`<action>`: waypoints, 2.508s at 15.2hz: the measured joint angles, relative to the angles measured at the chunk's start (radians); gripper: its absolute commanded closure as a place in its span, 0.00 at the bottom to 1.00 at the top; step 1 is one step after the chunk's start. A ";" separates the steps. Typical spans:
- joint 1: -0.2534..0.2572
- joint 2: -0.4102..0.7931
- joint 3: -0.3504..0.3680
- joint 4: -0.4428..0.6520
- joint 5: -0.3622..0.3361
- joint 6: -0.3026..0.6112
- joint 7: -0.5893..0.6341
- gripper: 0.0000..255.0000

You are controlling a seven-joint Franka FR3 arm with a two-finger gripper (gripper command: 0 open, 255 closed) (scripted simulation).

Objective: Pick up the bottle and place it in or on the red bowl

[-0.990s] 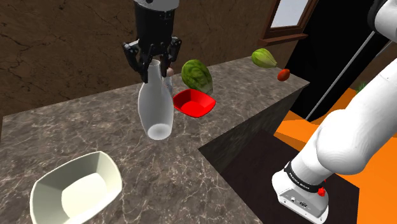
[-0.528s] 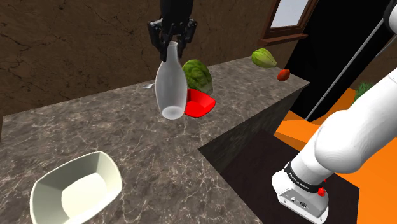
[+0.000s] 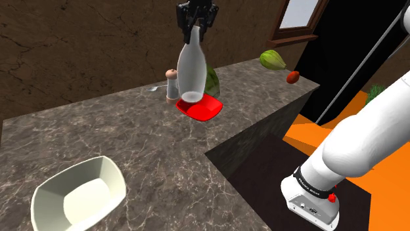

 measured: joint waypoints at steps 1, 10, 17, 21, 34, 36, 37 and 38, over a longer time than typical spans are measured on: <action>-0.010 0.003 -0.014 0.002 0.001 0.002 -0.025 1.00; -0.095 0.086 -0.119 0.169 -0.007 -0.082 -0.214 1.00; -0.102 0.060 -0.128 0.054 0.002 0.007 -0.231 1.00; -0.102 0.044 -0.129 -0.019 0.006 0.065 -0.232 1.00; -0.101 0.017 -0.130 -0.219 0.013 0.239 -0.235 1.00; -0.101 0.023 -0.130 -0.243 0.012 0.268 -0.235 1.00; -0.101 0.022 -0.130 -0.259 0.012 0.283 -0.235 1.00; -0.101 0.023 -0.130 -0.273 0.012 0.298 -0.234 1.00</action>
